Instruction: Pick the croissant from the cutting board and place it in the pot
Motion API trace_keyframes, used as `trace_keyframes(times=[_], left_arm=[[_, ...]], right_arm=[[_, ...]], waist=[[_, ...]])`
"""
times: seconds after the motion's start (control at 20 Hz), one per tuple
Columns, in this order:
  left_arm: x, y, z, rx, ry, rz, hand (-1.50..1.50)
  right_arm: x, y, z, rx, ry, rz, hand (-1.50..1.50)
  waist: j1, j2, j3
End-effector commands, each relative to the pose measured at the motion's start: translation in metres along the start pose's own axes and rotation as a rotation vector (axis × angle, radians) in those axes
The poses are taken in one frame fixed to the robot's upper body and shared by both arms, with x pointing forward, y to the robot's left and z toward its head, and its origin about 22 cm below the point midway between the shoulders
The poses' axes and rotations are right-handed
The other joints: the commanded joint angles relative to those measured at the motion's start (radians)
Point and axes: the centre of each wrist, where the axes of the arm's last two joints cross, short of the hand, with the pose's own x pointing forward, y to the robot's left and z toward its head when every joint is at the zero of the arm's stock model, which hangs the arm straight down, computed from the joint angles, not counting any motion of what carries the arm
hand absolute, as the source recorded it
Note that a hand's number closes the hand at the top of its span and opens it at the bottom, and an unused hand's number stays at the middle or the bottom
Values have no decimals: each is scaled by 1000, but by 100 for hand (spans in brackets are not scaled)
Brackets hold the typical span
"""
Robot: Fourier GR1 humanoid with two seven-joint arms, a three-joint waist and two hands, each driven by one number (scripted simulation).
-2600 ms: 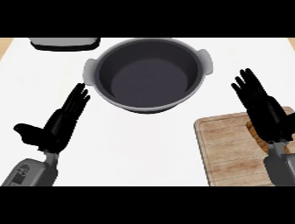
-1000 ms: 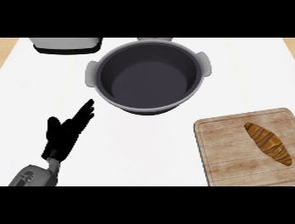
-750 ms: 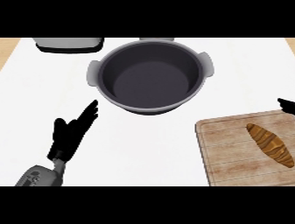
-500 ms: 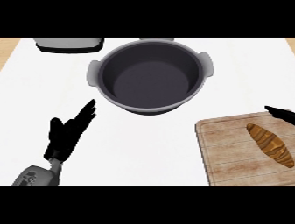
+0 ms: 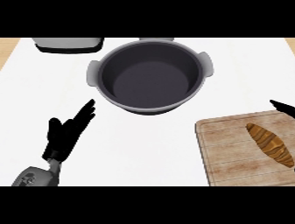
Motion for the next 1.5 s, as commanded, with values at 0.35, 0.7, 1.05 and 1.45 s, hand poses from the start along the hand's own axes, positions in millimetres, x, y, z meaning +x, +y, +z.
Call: trace_keyframes(times=[0.35, 0.7, 1.05, 1.45], left_arm=[[-16, 2, -1, -4, 12, 6, 0], [1, -10, -12, -9, 16, 2, 0], [2, -4, -11, -19, -29, 18, 0], [0, -1, -5, -20, -19, -1, 0]], right_arm=[[-16, 14, -17, 114, -144, -256, -150], [-33, 34, -16, 114, -147, -400, -150], [-47, 67, -32, 151, -106, -483, -150], [-57, 93, -31, 142, -181, -396, 150]], waist=[[2, 1, -1], [-3, 3, 1], [7, 6, 1], [13, 6, 3]])
